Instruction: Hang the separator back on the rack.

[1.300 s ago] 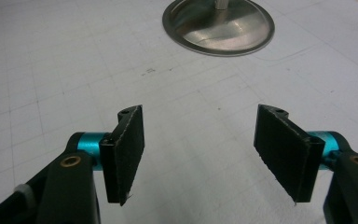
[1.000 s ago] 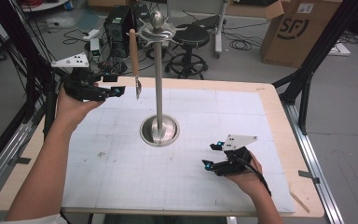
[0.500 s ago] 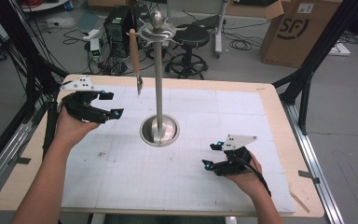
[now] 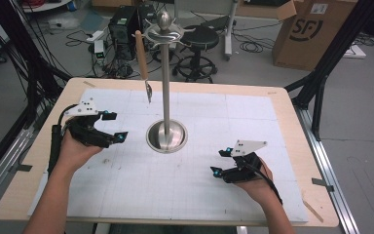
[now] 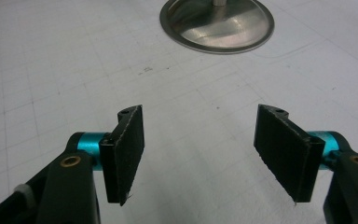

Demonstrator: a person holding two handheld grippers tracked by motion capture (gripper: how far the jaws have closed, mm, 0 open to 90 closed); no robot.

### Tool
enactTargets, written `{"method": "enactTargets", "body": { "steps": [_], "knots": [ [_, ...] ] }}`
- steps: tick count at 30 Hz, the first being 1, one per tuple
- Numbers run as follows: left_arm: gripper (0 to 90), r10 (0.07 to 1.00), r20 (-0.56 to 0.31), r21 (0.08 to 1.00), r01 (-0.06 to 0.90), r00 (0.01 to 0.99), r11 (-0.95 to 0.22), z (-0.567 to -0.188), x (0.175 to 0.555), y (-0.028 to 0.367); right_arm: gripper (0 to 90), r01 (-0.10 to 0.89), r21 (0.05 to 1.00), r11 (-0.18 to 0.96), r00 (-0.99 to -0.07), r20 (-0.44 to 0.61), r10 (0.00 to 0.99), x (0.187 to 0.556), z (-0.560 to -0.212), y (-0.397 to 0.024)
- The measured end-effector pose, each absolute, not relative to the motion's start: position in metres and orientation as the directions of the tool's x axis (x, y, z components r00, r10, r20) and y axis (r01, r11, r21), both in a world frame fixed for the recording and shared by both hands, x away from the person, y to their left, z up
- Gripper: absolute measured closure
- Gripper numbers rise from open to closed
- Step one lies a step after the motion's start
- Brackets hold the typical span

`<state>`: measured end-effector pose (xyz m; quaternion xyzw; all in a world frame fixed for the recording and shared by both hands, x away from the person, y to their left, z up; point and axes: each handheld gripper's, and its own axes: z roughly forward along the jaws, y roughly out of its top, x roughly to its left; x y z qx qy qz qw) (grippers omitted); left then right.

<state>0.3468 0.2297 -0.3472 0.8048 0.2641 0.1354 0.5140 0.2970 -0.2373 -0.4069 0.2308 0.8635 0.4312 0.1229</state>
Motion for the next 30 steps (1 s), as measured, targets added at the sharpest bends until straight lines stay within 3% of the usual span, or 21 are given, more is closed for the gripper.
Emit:
{"method": "enactTargets", "body": {
  "steps": [9, 30],
  "knots": [
    [11.5, 0.547, -0.041, 0.896, 0.273, 0.836, -0.35, -0.37, 0.334, 0.22, 32.2, 0.306, 0.813, 0.495, -0.846, -0.006, 0.533, 0.297, -0.405, -0.248],
    [1.7, 0.551, -0.11, 0.884, 0.335, 0.827, -0.326, -0.401, 0.337, 0.222, 31.3, 0.361, 0.818, 0.448, -0.807, 0.034, 0.59, 0.302, -0.413, -0.267]
  ]
}}
